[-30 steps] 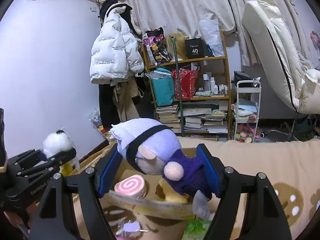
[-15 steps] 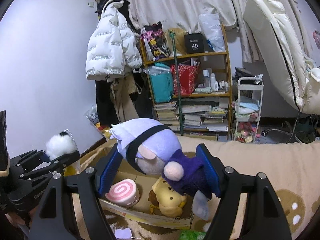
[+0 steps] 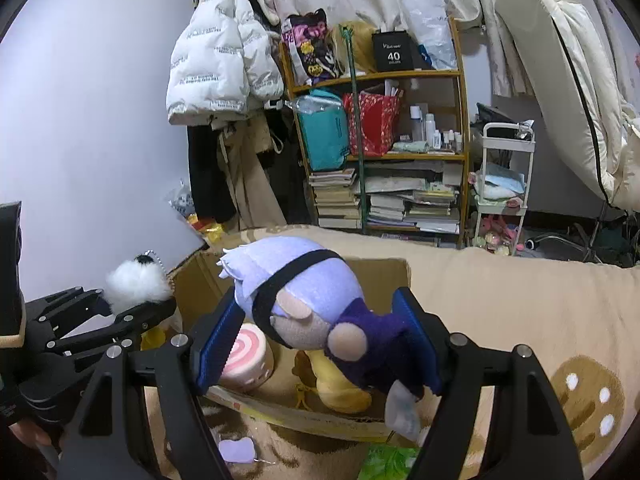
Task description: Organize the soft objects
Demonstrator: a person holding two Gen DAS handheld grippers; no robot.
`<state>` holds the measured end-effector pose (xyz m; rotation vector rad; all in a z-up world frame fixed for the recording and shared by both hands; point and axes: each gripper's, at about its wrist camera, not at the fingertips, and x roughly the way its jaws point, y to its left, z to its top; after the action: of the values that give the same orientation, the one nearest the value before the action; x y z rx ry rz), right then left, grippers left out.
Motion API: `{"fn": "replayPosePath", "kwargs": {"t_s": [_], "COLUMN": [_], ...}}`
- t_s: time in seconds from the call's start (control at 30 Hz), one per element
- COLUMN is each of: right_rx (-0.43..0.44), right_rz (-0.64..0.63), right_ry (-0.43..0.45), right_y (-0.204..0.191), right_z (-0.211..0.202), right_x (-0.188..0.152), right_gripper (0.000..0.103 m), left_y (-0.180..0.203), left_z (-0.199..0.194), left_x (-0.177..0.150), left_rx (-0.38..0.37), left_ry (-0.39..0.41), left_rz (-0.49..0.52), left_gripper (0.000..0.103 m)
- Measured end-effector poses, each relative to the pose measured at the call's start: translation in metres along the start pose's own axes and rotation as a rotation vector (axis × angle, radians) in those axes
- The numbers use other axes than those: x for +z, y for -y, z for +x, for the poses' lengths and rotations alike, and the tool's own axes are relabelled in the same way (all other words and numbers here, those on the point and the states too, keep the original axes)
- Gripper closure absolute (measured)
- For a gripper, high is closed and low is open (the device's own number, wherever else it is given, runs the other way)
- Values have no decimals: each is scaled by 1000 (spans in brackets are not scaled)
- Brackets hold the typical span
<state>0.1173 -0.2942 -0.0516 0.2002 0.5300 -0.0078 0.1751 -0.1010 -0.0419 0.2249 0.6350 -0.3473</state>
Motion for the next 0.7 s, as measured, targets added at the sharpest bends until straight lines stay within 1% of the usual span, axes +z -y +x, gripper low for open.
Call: {"fn": "replayPosePath", "kwargs": {"t_s": [0.13,0.27,0.4,0.57,0.67,0.7], "right_rx": [-2,-4,-4,-4,-2,-1], "right_rz": [-5,-5,-5,-16,-21,-20], "right_ry": [-23,-59,-94,-101,-105,-104], "right_y": [0,1,3,2,2,2], "right_z": [4,12,17,17,16,16], "right_x": [-4,-9,-14,-16,-17,-16], "right_gripper": [23,23,22,22,22,22], "left_y": [2,0,-1,-6,-9,-9], "left_z": [5,11,17,22,25,25], "left_x": [-3,-6,-8,-10,-11,-11], "left_rx": [0,-15,-10,-30,-24,-22], "left_ry": [-22,-49,-70,-90,-101,-101], "left_rz": [7,-8,-13,-42,-52,-55], "left_gripper": [68,67,66,65,63,58]}}
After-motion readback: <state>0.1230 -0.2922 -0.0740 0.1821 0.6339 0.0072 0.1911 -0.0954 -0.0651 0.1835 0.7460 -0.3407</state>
